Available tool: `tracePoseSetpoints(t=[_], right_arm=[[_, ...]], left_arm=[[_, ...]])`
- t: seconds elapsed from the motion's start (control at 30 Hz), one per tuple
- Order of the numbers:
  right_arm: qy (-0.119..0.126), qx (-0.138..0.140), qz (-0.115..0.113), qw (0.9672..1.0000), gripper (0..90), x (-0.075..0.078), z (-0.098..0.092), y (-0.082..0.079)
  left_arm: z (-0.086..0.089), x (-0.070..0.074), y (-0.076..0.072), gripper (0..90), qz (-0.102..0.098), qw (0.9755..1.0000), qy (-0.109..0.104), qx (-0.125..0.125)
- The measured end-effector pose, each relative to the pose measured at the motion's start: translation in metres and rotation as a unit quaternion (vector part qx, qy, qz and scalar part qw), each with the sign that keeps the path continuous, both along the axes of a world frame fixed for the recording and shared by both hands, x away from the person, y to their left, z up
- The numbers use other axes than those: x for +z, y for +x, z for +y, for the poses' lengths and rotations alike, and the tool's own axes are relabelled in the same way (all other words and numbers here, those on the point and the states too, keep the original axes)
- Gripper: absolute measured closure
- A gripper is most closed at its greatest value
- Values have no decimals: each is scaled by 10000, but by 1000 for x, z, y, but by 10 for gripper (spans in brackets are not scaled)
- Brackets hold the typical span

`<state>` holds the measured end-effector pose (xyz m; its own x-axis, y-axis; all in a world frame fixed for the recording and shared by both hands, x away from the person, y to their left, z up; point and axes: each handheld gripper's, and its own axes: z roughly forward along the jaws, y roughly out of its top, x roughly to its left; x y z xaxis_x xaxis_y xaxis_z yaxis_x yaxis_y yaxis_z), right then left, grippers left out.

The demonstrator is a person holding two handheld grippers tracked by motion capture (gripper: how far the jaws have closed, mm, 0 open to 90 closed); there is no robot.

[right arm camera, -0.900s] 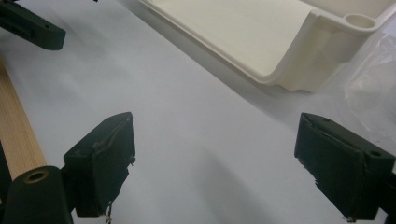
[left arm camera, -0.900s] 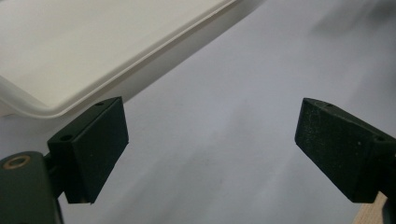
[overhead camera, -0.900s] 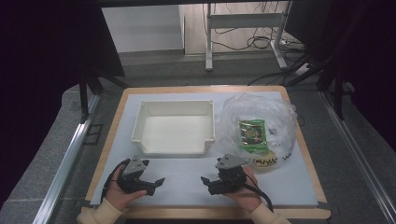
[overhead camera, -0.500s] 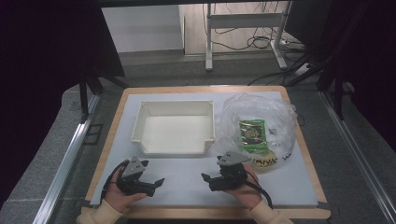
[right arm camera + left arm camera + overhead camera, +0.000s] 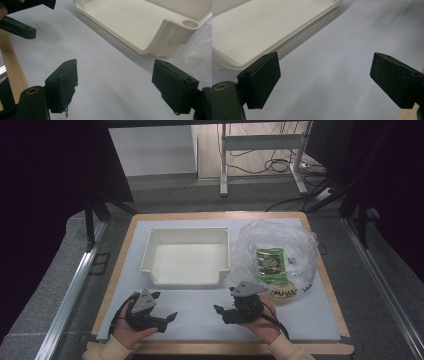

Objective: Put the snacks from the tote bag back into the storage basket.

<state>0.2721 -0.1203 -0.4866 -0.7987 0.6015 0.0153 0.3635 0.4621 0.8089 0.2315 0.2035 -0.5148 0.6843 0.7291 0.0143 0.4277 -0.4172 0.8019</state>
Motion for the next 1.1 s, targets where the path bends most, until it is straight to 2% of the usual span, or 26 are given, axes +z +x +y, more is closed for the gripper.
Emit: tracePoseSetpoints(t=[0.07,0.1,0.17,0.27,0.43,0.57,0.77,0.83,1.1], right_arm=[[-3,-10,-42,10000,216,3,0,-1],[-35,2,-140,9999,216,7,-2,-2],[-36,-4,-161,9999,218,8,-3,-2],[3,18,-121,9999,219,11,-6,1],[83,-48,-21,10000,220,13,-12,8],[192,-123,32,9997,219,19,-17,11],[251,-171,-3,9995,219,28,-20,18],[350,-238,14,9991,220,33,-23,24],[371,-367,15,9986,223,45,-36,28]], left_arm=[[-2,0,2,93,-22,10000,-19,10],[-4,-3,3,93,6,10000,49,-5],[-4,-4,4,93,32,10000,91,-13],[-2,-6,3,93,56,9999,139,-8],[2,-3,5,92,31,10000,19,75],[3,-6,8,92,99,9999,41,21],[4,-5,9,93,113,9999,-43,19],[2,-5,9,92,97,10000,-4,15],[-3,-5,9,92,75,9999,101,-7]])
